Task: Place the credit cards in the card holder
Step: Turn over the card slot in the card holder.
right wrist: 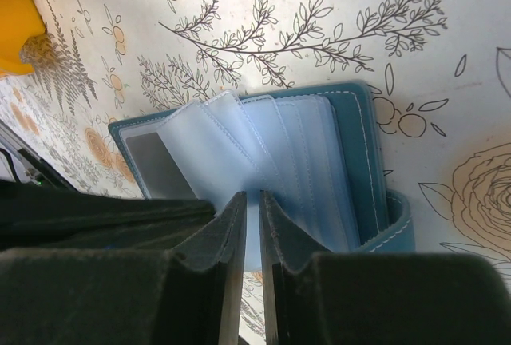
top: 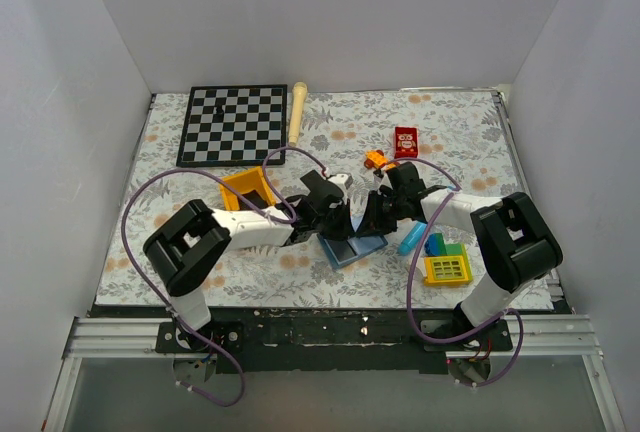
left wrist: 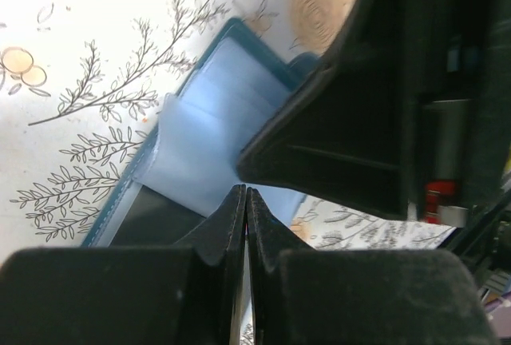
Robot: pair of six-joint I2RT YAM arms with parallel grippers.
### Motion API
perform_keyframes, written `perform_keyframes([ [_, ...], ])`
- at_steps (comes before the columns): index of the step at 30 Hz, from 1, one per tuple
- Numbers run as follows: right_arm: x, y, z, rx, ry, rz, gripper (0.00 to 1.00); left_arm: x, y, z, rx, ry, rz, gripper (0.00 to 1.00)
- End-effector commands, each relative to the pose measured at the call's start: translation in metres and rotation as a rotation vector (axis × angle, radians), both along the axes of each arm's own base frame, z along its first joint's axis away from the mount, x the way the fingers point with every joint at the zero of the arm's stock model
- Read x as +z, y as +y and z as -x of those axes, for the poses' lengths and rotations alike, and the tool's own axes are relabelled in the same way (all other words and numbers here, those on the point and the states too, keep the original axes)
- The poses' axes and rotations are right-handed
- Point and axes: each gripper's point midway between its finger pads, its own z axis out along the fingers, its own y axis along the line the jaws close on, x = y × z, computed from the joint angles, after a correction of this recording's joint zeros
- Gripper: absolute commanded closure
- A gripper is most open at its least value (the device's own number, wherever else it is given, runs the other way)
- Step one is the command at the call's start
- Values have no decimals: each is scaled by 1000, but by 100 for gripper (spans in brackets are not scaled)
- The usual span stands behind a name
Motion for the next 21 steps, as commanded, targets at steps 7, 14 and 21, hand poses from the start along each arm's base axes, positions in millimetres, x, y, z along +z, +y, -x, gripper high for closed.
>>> perform_keyframes([
  [7,-16,-10,8,-2,33,72,80,-25,13,15,-17,37,-58,100],
  [14,-16,-14,8,-5,23,92,80,-40,29,26,-1,65,-86,100],
  [21,-17,-16,8,-8,24,107,80,-45,38,32,11,76,-96,100],
])
